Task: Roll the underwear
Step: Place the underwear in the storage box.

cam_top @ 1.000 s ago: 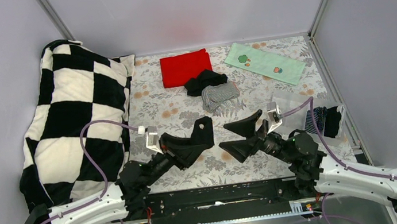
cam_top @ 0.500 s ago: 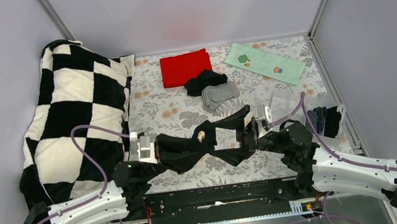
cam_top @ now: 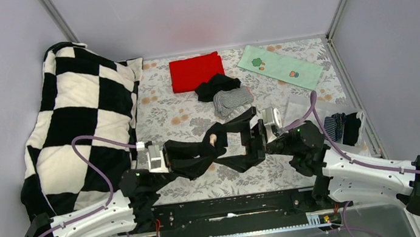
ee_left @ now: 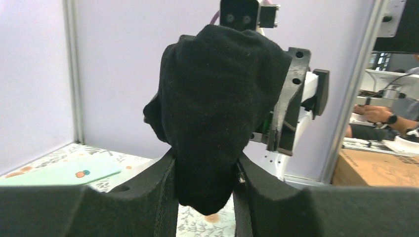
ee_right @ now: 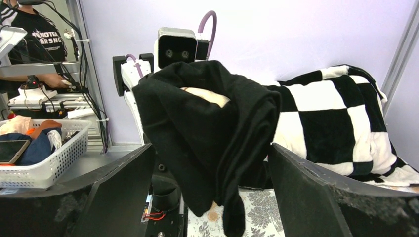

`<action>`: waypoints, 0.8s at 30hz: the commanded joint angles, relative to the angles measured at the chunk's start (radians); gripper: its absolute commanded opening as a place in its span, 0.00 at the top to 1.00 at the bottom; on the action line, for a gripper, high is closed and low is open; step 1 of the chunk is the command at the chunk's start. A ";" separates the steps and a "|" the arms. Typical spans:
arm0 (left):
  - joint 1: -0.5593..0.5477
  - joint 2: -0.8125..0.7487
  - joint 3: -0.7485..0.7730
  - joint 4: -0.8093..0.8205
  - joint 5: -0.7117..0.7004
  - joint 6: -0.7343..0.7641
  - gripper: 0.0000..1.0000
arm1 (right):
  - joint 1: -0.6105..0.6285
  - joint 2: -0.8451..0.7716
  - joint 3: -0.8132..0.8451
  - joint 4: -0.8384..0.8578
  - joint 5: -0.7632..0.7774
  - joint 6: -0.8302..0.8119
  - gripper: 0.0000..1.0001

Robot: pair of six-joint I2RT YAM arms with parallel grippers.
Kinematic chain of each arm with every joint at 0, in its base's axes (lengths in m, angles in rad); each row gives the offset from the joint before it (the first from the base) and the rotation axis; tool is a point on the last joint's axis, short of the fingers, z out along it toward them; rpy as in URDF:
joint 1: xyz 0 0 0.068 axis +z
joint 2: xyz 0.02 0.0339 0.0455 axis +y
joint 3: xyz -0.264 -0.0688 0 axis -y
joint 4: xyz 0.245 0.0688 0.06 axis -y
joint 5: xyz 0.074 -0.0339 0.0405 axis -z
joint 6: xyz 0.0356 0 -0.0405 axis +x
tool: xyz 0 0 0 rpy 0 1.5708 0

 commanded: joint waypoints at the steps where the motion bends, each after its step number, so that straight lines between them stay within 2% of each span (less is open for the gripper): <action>1: -0.004 -0.002 0.052 -0.029 -0.086 0.102 1.00 | 0.003 0.006 0.041 0.106 0.018 -0.013 0.11; 6: -0.004 0.011 0.056 -0.039 -0.133 0.123 1.00 | 0.003 0.022 0.038 0.170 0.039 0.024 0.16; 14: -0.004 0.026 0.058 -0.047 -0.127 0.119 1.00 | 0.003 0.052 0.039 0.211 0.077 0.039 0.22; 18: -0.004 0.021 0.049 -0.042 -0.142 0.112 1.00 | 0.003 0.056 0.030 0.232 0.104 0.052 0.31; 21: -0.004 0.017 0.045 -0.037 -0.154 0.110 1.00 | 0.003 0.056 0.010 0.260 0.139 0.071 0.49; 24: -0.004 0.016 0.039 -0.024 -0.160 0.103 1.00 | 0.003 0.057 -0.010 0.284 0.160 0.081 0.58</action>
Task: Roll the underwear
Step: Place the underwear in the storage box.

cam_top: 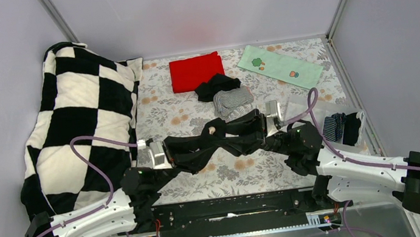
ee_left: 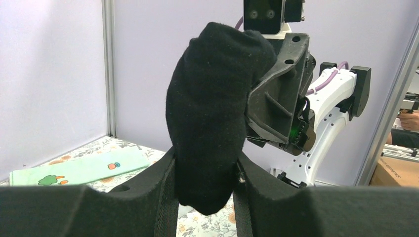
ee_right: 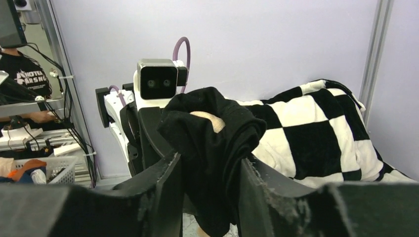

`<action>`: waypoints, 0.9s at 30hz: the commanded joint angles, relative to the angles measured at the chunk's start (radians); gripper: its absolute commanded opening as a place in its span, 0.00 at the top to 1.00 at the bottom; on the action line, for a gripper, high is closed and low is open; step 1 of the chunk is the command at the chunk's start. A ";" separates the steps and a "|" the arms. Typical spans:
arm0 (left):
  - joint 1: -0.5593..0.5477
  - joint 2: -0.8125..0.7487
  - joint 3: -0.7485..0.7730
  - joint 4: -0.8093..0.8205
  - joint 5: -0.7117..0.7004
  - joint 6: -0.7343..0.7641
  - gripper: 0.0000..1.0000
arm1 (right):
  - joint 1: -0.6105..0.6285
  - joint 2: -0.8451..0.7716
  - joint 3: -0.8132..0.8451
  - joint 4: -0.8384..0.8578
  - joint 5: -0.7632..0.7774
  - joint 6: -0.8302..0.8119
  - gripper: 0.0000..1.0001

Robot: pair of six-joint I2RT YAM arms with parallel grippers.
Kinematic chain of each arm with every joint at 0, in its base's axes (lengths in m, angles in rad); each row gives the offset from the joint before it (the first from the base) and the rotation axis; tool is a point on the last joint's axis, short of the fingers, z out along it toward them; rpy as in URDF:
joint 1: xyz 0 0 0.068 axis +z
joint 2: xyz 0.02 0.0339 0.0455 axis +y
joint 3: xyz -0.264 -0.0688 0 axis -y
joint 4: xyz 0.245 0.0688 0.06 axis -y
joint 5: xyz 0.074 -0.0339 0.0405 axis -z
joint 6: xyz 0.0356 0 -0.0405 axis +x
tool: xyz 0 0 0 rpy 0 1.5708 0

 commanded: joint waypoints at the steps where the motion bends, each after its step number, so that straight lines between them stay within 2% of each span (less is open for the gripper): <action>1: -0.004 -0.004 0.008 0.031 -0.043 0.013 1.00 | 0.004 -0.006 -0.011 0.127 0.052 0.022 0.61; 6: -0.004 0.006 0.013 0.017 -0.043 -0.001 1.00 | 0.004 -0.004 -0.003 0.086 0.116 0.022 0.90; 7: -0.004 0.008 0.015 0.008 -0.042 -0.003 0.99 | 0.004 -0.002 0.007 0.059 0.141 0.022 0.99; 8: -0.004 0.009 0.018 0.000 -0.042 -0.006 0.83 | 0.003 -0.002 0.018 0.028 0.170 0.023 1.00; 10: -0.004 0.009 0.024 -0.027 -0.043 -0.023 0.45 | 0.003 -0.004 0.038 -0.043 0.244 0.025 1.00; 13: -0.004 0.003 0.032 -0.081 -0.043 -0.044 0.14 | 0.002 -0.027 0.087 -0.237 0.408 0.009 1.00; 15: -0.004 -0.003 0.033 -0.114 -0.071 -0.060 0.03 | 0.001 -0.037 0.130 -0.377 0.515 -0.010 1.00; 20: -0.004 0.017 0.054 -0.257 -0.133 -0.104 0.01 | -0.065 0.002 0.287 -0.789 0.661 -0.024 1.00; 24: -0.004 0.084 0.114 -0.418 -0.209 -0.156 0.01 | -0.234 0.048 0.360 -1.018 0.591 0.025 1.00; 27: -0.001 0.159 0.215 -0.598 -0.242 -0.211 0.01 | -0.357 0.091 0.404 -1.156 0.560 0.017 1.00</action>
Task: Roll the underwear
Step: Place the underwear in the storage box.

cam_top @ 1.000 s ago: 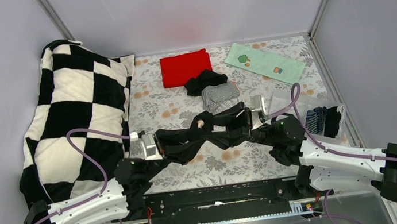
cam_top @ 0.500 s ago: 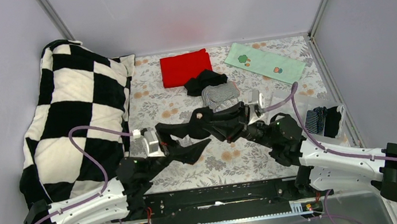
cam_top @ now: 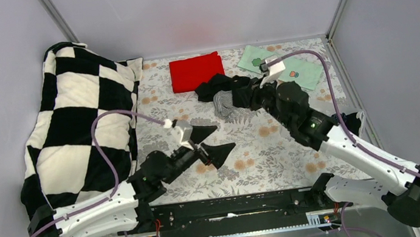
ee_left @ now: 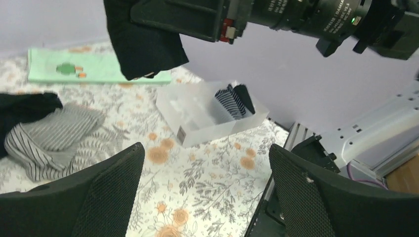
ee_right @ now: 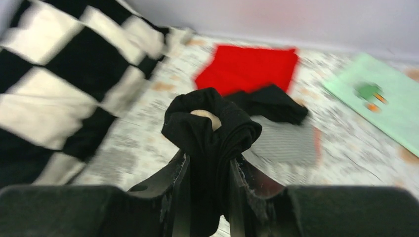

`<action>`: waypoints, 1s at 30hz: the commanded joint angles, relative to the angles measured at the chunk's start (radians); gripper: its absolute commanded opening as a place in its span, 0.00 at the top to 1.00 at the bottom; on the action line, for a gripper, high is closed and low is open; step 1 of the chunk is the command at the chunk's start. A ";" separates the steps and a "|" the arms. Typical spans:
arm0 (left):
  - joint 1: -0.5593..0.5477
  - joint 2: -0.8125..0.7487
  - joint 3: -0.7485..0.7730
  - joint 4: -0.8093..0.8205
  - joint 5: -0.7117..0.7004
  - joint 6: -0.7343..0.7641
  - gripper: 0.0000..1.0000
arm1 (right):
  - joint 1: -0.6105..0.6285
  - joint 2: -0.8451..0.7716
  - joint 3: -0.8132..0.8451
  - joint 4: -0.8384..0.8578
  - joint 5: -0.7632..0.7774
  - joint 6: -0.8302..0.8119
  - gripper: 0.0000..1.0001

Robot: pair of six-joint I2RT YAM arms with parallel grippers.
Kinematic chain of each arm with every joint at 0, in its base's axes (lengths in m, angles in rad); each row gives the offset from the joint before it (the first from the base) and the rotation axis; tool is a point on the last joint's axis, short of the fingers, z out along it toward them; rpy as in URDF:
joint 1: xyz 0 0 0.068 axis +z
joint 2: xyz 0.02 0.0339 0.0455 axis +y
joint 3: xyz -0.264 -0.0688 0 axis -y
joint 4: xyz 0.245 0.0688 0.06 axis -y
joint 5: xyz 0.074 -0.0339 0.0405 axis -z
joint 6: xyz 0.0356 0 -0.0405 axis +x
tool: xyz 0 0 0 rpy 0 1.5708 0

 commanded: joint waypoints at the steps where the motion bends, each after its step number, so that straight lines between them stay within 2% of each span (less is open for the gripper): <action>1: 0.003 0.098 0.151 -0.311 -0.084 -0.095 0.01 | -0.156 0.057 0.084 -0.325 0.021 -0.011 1.00; 4: 0.048 0.176 0.247 -0.485 -0.059 -0.156 0.01 | -0.256 0.085 0.115 -0.404 -0.014 -0.016 1.00; 11: 0.401 0.227 0.284 -0.669 0.201 -0.310 0.01 | -0.548 0.141 0.208 -0.604 -0.082 -0.023 1.00; 15: 0.511 0.244 0.298 -0.763 0.207 -0.306 0.01 | -0.729 0.169 0.276 -0.753 -0.053 -0.020 1.00; 20: 0.546 0.269 0.322 -0.820 0.190 -0.269 0.01 | -0.887 0.200 0.322 -0.870 -0.002 -0.083 1.00; 24: 0.552 0.273 0.339 -0.848 0.184 -0.234 0.01 | -0.942 0.240 0.333 -0.927 -0.018 -0.117 1.00; 30: 0.555 0.271 0.348 -0.895 0.163 -0.201 0.01 | -0.977 0.279 0.261 -0.928 -0.036 -0.105 1.00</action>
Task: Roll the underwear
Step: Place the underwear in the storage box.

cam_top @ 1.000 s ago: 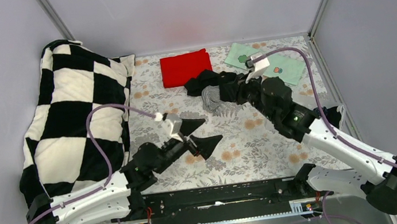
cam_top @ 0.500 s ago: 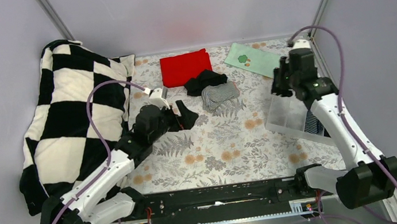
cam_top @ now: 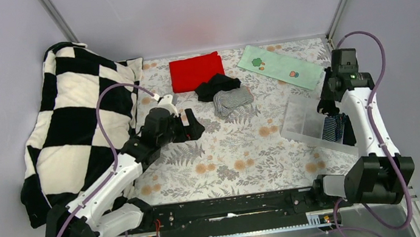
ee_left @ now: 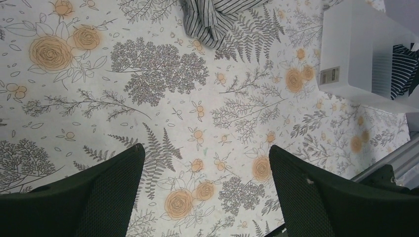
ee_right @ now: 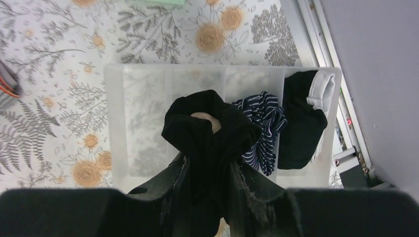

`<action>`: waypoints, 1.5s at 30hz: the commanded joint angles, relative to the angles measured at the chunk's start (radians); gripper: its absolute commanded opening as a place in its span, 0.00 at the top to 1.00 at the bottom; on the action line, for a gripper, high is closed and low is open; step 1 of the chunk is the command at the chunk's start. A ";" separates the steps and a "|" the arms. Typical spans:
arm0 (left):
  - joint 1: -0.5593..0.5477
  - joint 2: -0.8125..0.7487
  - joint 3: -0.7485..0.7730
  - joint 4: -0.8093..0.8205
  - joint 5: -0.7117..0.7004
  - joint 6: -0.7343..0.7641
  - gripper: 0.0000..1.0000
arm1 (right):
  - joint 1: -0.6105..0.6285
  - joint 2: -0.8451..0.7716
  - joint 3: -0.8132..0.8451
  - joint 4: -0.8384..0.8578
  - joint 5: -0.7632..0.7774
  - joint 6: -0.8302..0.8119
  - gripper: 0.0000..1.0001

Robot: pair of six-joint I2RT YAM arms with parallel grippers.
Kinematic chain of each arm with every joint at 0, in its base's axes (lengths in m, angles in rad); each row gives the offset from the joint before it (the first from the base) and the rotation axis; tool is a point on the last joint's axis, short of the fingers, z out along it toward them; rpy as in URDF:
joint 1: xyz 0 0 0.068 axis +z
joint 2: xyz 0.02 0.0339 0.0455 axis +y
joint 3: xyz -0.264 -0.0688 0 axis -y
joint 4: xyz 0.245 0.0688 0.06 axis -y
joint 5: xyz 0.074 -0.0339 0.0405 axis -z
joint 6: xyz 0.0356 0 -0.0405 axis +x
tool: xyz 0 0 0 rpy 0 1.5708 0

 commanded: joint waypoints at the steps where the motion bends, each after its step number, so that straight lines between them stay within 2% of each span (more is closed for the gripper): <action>1: 0.012 -0.005 0.026 -0.055 -0.011 0.042 0.01 | -0.015 0.027 -0.036 -0.033 -0.039 -0.009 1.00; 4: 0.018 -0.017 0.030 -0.056 -0.020 0.045 0.01 | -0.015 0.059 -0.067 -0.001 -0.084 0.012 1.00; 13: 0.041 -0.029 0.020 -0.044 -0.003 0.038 0.01 | -0.015 0.120 -0.167 0.158 -0.090 -0.025 1.00; 21: 0.063 -0.040 0.008 -0.022 0.020 0.027 0.01 | -0.015 0.135 -0.234 0.265 -0.015 -0.022 1.00; 32: 0.069 -0.043 -0.003 -0.008 0.031 0.023 0.01 | 0.011 0.232 -0.304 0.347 -0.013 0.007 0.97; 35: 0.069 -0.044 -0.002 -0.006 0.031 0.022 0.01 | 0.023 0.258 -0.311 0.362 0.006 0.009 0.89; 41: 0.073 -0.040 -0.003 -0.005 0.033 0.023 0.01 | 0.028 0.273 -0.299 0.359 0.012 0.023 0.57; 45: 0.075 -0.041 -0.003 -0.005 0.039 0.022 0.01 | 0.028 0.269 -0.277 0.341 0.004 0.025 0.44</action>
